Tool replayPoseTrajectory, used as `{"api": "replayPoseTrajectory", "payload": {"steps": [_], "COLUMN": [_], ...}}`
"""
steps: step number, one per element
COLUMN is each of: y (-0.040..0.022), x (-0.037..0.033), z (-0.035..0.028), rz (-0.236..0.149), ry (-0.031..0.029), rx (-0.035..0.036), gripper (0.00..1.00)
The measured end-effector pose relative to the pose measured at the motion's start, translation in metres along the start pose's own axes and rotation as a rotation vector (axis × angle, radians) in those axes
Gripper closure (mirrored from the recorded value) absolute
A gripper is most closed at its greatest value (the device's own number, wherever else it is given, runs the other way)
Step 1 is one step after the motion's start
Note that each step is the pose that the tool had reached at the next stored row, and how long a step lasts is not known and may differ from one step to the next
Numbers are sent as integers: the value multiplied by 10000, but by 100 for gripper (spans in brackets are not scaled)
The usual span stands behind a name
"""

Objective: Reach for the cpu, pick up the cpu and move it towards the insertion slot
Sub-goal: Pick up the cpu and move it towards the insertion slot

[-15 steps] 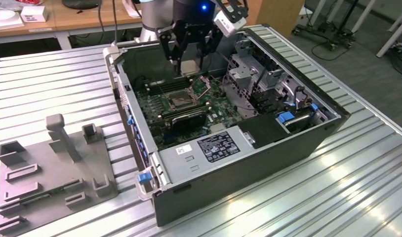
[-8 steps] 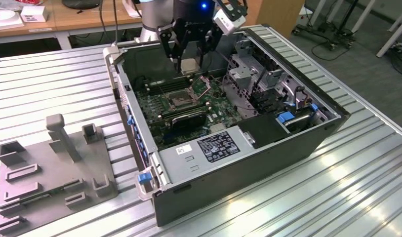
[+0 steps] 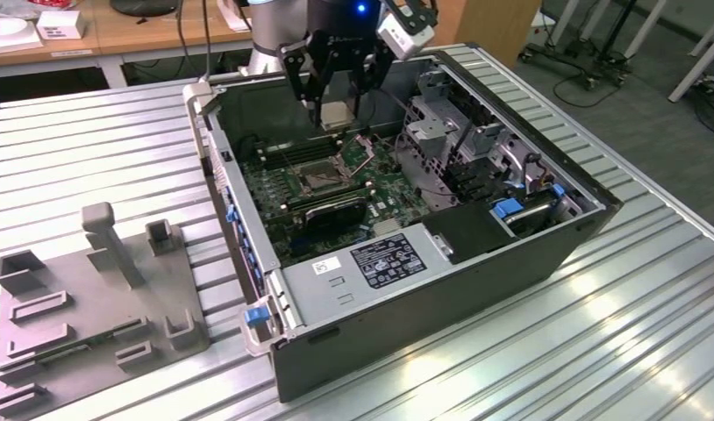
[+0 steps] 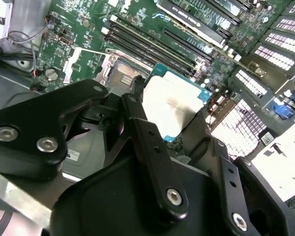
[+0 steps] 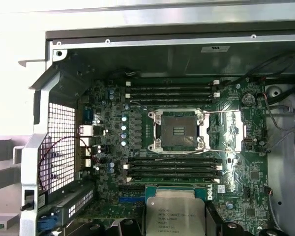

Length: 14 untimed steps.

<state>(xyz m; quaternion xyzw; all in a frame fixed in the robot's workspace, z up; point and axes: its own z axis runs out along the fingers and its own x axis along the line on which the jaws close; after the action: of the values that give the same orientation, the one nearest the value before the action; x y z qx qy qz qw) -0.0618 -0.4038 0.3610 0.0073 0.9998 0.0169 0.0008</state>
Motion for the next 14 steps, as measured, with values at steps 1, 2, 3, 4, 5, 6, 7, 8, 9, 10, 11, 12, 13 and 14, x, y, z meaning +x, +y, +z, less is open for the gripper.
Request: {"api": "replayPoseTrajectory", "payload": {"steps": [1, 2, 3, 4, 5, 6, 7, 8, 9, 10, 11, 12, 13, 14], "y": [7, 14, 22, 28, 35, 41, 47, 54, 60, 67, 73, 79, 85, 91], "x": [-3, -5, -7, -10, -12, -14, -16, -17, -19, -22, -24, -27, -29, -32], "z": [1, 1, 2, 1, 2, 2, 3, 3, 3, 3, 4, 5, 5, 5], "rz": [0, 0, 1, 1, 0, 1, 1, 1, 1, 1, 0, 0, 0, 1], "ry": [0, 0, 0, 1, 1, 0, 0, 0, 0, 0, 0, 0, 0, 0], "rx": [0, -1, -1, 0, 0, 0, 0, 0, 0, 0, 0, 0, 0, -1], "gripper": [45, 45, 45, 45, 45, 45, 45, 45, 45, 45, 45, 45, 45, 45]}}
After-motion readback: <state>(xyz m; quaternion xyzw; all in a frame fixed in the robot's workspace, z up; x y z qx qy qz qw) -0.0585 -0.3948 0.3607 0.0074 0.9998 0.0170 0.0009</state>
